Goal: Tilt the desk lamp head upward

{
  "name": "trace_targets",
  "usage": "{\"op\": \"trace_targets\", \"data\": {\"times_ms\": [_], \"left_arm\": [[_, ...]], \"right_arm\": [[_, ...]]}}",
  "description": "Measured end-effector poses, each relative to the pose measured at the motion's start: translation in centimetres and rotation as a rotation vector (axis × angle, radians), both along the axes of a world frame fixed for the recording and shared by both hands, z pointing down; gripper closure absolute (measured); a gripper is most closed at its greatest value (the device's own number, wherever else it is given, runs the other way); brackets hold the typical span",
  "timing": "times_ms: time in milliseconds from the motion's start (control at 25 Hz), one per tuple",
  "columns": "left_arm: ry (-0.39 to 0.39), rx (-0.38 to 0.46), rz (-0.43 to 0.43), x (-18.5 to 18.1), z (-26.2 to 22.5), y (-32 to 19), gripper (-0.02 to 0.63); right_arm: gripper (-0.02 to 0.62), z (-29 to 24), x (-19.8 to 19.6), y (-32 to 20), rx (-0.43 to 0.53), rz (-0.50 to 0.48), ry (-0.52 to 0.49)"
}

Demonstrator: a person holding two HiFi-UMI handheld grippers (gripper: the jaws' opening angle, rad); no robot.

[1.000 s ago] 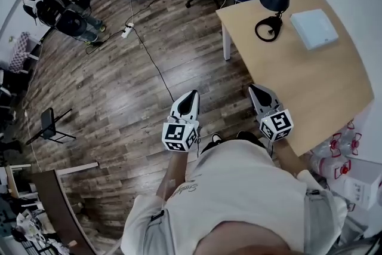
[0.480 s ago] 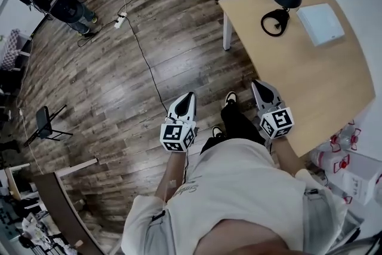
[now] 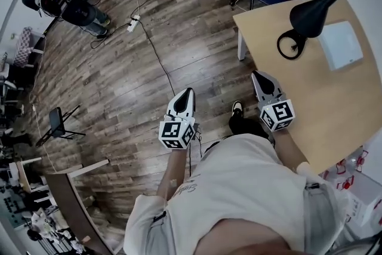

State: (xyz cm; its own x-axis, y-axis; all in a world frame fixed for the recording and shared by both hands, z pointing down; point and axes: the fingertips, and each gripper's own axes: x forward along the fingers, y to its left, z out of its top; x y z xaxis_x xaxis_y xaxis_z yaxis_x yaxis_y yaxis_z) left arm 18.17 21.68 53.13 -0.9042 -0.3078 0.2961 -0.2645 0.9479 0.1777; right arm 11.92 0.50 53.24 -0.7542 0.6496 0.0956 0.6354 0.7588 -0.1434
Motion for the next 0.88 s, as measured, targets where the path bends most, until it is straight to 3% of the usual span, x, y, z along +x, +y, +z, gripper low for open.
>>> {"op": "trace_targets", "data": {"times_ms": [240,560,760,880], "left_arm": [[-0.046,0.003,0.001,-6.5,-2.2,-1.7,0.591],[-0.015,0.008,0.022,-12.7,-1.4,-3.2,0.591],[-0.005,0.01,0.058,-15.9,-1.2,-3.3,0.591],[0.008,0.023,0.077,-17.9,-0.6,-2.7,0.591]], "right_arm": [[0.6,-0.3,-5.7,1.5,0.164,-0.105,-0.144],[0.6,1.7,-10.9,0.3,0.104,-0.082,-0.048],[0.6,3.2,-12.7,2.1,0.255,-0.155,-0.094],[0.6,3.1,-14.1,3.4,0.22,-0.157,-0.054]]}}
